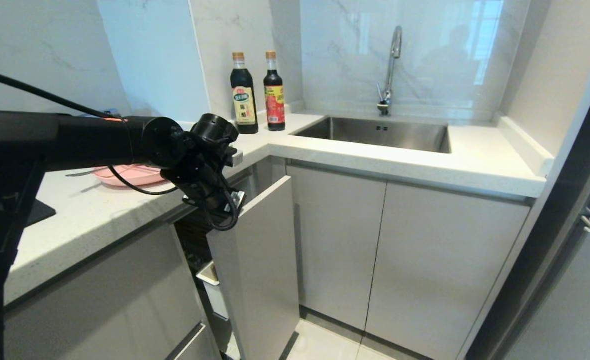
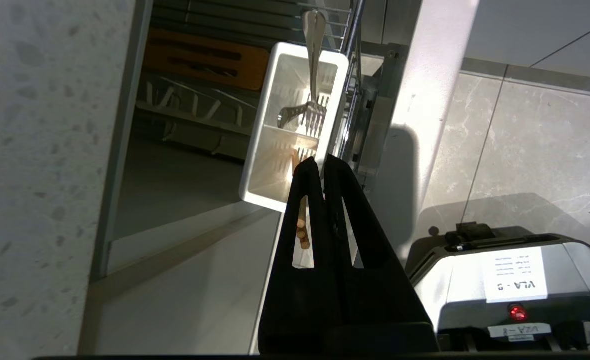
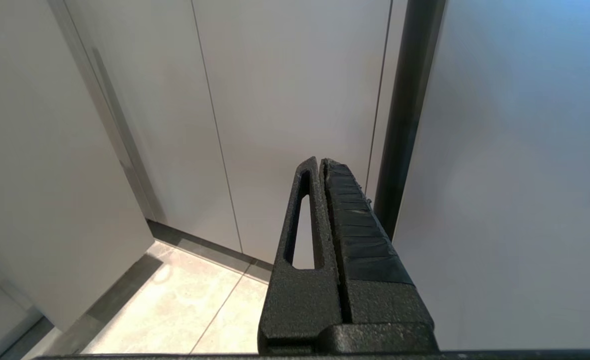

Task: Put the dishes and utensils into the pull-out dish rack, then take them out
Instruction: Open the cupboard

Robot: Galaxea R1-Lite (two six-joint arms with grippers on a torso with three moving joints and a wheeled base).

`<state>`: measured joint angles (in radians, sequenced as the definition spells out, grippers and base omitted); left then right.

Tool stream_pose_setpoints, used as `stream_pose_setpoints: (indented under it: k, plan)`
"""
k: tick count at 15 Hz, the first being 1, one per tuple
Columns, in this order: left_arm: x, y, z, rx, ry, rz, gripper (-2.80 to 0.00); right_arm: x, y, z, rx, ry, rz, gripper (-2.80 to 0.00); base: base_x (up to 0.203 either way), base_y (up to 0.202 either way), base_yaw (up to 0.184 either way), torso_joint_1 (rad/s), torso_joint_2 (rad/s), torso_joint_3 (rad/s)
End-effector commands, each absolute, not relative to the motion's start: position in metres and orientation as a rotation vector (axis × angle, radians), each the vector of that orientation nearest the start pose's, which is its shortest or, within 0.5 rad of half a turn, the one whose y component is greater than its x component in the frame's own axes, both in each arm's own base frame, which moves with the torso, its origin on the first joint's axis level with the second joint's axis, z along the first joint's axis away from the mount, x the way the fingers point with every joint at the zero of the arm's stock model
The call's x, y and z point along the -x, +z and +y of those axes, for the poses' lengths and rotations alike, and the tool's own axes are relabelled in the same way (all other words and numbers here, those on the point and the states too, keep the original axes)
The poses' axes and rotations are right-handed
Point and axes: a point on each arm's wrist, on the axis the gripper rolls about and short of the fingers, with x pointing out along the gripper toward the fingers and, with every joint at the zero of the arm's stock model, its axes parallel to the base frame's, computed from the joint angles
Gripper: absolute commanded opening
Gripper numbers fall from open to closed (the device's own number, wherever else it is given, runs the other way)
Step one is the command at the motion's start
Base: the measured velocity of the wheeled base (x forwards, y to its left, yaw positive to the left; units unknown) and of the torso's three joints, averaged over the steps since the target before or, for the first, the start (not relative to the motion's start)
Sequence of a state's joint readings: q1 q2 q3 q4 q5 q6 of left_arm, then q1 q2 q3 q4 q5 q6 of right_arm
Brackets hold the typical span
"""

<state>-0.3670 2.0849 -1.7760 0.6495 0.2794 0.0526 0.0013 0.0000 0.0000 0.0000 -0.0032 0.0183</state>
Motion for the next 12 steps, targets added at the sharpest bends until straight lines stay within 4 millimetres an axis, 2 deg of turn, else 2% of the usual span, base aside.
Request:
stream_pose_setpoints:
  k: [1,9,12]
  plan:
    - [-0.371,0.197,-0.137,-0.353,-0.105,0.912,-2.80,0.023,0.075,0.000,-0.018,-0.002,0.002,-2.80,0.000,0.000,0.000,0.000,0.00,0.000]
    - [-0.361,0.190,-0.164,-0.353,-0.160,0.923,-2.80,0.023,0.075,0.000,-0.018,-0.002,0.002,-2.80,0.000,0.000,0.000,0.000,0.00,0.000]
    - [-0.353,0.191,-0.180,-0.351,-0.191,0.913,-2.80,0.023,0.075,0.000,-0.018,-0.002,0.002,-2.80,0.000,0.000,0.000,0.000,0.00,0.000]
